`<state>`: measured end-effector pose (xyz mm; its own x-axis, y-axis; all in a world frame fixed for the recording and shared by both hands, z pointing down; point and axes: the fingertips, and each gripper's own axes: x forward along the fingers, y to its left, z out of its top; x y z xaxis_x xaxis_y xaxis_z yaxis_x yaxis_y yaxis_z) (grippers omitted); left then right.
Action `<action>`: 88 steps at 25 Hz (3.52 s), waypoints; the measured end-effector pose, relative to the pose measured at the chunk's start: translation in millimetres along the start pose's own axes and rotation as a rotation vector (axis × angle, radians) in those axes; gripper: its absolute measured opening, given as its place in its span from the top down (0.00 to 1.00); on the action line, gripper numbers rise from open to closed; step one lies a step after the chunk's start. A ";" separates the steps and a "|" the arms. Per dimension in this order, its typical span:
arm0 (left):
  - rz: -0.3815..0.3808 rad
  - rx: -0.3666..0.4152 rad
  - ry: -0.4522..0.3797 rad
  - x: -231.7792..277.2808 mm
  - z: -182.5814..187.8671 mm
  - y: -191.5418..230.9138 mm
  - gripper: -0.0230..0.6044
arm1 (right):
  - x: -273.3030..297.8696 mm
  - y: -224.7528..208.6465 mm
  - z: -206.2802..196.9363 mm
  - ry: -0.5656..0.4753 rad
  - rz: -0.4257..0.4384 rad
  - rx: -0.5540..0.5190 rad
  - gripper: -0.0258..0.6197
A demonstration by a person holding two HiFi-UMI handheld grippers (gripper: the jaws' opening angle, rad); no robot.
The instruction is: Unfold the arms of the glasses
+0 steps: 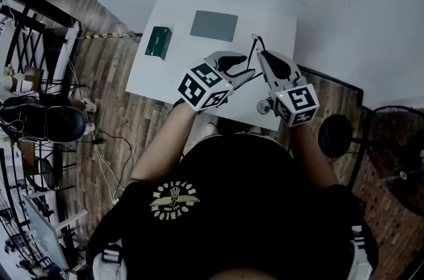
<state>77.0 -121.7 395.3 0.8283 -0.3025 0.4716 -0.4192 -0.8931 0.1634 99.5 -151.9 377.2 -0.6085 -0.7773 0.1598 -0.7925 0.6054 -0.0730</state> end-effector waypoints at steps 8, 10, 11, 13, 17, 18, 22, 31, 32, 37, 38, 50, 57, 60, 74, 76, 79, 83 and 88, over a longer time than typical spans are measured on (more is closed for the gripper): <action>0.006 -0.009 -0.036 -4.6 4.0 3.6 0.90 | -5.1 -7.7 3.8 -0.014 -0.028 0.017 0.93; -0.006 -0.019 -0.050 -4.0 5.7 3.1 0.92 | -5.0 -10.3 4.2 -0.019 -0.031 0.015 0.93; -0.007 -0.021 -0.053 -3.8 6.5 3.1 0.92 | -4.8 -11.4 4.4 -0.021 -0.031 0.013 0.93; -0.008 -0.016 -0.054 -5.0 8.1 2.7 0.92 | -4.9 -12.6 5.1 -0.020 -0.031 0.014 0.93; -0.010 -0.018 -0.065 -15.6 10.2 6.5 0.93 | -3.4 -13.3 6.5 -0.019 -0.039 0.019 0.93; -0.008 -0.021 -0.070 -18.6 11.1 8.0 0.93 | -3.2 -14.0 6.6 -0.020 -0.041 0.018 0.93; -0.002 -0.013 -0.082 -25.9 14.5 8.0 0.93 | -5.3 -14.7 8.8 -0.025 -0.043 0.015 0.93; 0.024 -0.023 -0.092 -44.7 12.8 18.5 0.93 | -1.9 -13.3 2.2 -0.015 -0.050 0.004 0.93; 0.028 -0.024 -0.094 -47.9 12.3 20.3 0.93 | -1.0 -12.0 1.9 -0.013 -0.050 0.001 0.93; 0.049 -0.024 -0.098 -59.2 11.7 26.1 0.93 | 3.5 -7.6 1.5 -0.004 -0.051 -0.025 0.93; 0.051 -0.023 -0.097 -60.0 11.8 26.6 0.93 | 3.8 -8.0 0.4 -0.001 -0.051 -0.029 0.93; 0.065 -0.013 -0.083 -78.6 5.8 40.5 0.93 | 15.6 -6.1 -13.2 0.052 -0.070 -0.187 0.93; 0.059 -0.011 -0.079 -89.1 2.1 42.6 0.93 | 22.1 -0.7 -12.6 0.074 -0.095 -0.350 0.93; 0.053 -0.017 -0.071 -90.2 -5.0 44.7 0.93 | 26.6 2.8 -15.6 0.088 -0.097 -0.387 0.93; 0.180 -0.031 -0.257 -117.8 -17.1 77.6 0.93 | 43.1 6.9 -19.9 0.102 -0.186 -0.265 0.93; 0.225 -0.027 -0.304 -129.7 -17.4 87.4 0.93 | 43.5 2.0 -18.7 0.105 -0.214 -0.236 0.93; 0.305 -0.010 -0.347 -150.3 -21.3 103.5 0.93 | 40.0 -4.8 -11.8 0.092 -0.263 -0.191 0.93; 0.372 -0.009 -0.409 -175.5 -18.2 117.6 0.93 | 27.4 -8.6 6.7 0.029 -0.315 -0.159 0.93; 0.498 0.036 -0.463 -198.6 -8.9 140.1 0.95 | 19.0 -6.0 35.3 -0.061 -0.346 -0.118 0.93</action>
<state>-149.5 -183.7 332.2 0.6166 -0.7848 0.0626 -0.7859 -0.6183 -0.0105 91.3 -176.4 345.9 -0.3096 -0.9460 0.0963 -0.9439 0.3180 0.0894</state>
